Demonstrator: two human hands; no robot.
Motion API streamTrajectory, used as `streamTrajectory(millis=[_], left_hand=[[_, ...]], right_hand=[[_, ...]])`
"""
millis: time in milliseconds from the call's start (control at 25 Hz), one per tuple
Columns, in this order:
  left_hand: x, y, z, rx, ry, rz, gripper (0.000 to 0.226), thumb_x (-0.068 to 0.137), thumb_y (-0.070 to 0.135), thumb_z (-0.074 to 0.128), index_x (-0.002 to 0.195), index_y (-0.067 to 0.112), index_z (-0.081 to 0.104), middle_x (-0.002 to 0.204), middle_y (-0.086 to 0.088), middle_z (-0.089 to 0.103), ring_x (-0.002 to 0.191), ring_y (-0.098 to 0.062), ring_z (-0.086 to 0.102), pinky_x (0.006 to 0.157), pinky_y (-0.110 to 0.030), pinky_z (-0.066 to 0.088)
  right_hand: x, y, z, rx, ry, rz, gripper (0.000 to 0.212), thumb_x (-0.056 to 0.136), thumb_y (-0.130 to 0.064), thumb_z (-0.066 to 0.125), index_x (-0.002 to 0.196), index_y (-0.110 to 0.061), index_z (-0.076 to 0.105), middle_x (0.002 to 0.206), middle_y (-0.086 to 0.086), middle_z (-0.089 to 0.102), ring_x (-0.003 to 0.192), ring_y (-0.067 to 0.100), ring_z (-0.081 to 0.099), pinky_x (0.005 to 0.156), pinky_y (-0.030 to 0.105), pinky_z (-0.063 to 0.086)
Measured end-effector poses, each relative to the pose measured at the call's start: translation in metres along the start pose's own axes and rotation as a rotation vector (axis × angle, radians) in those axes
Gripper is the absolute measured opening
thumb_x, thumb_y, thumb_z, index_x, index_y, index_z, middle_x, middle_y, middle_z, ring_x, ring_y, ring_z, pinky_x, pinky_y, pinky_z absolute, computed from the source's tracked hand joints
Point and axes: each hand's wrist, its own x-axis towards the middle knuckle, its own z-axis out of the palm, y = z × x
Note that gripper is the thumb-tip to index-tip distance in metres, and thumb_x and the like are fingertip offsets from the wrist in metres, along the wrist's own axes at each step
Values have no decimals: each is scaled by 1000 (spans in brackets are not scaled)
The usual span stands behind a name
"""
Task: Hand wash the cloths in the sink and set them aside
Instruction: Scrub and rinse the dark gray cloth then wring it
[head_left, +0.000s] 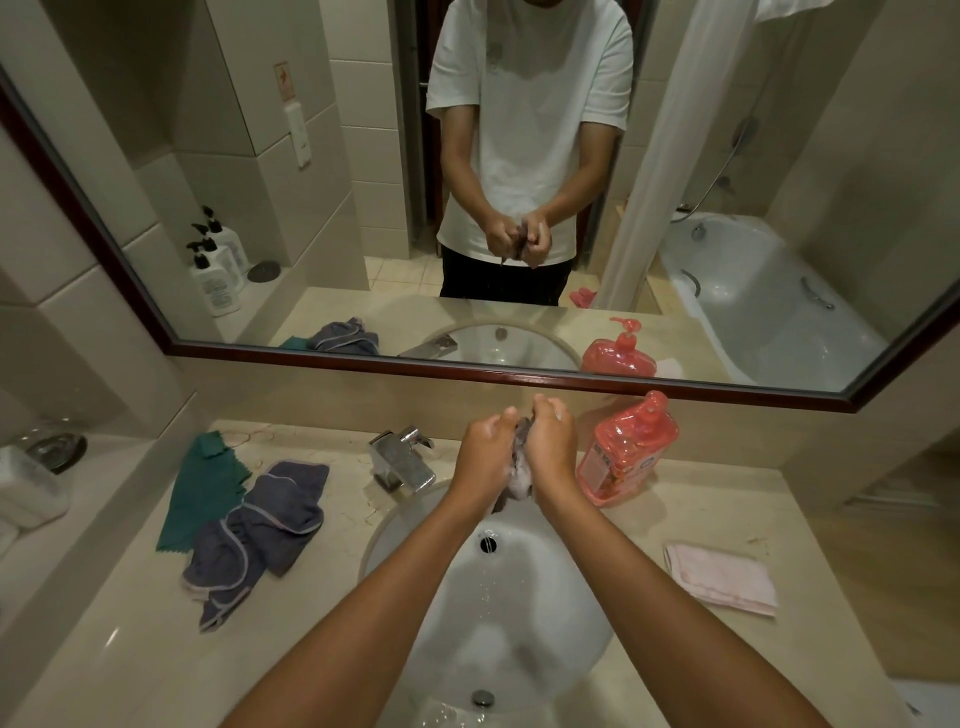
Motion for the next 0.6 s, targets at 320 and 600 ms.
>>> streamTrajectory(millis=[320, 600], left_hand=[[6, 5, -1, 20, 150, 117, 45, 108, 24, 43, 64, 20, 53, 55, 10, 51, 44, 5, 49, 49, -13, 37], [-2, -10, 8, 46, 116, 107, 46, 109, 29, 39, 65, 21, 53, 49, 12, 54, 45, 4, 48, 47, -11, 36]], right_hand=[[-13, 7, 1, 9, -91, 11, 45, 104, -28, 47, 64, -12, 61, 57, 0, 58, 55, 16, 55, 56, 32, 43], [5, -7, 1, -138, 0, -94, 53, 106, -28, 48, 55, -13, 47, 51, 3, 44, 48, 15, 39, 49, 29, 30]])
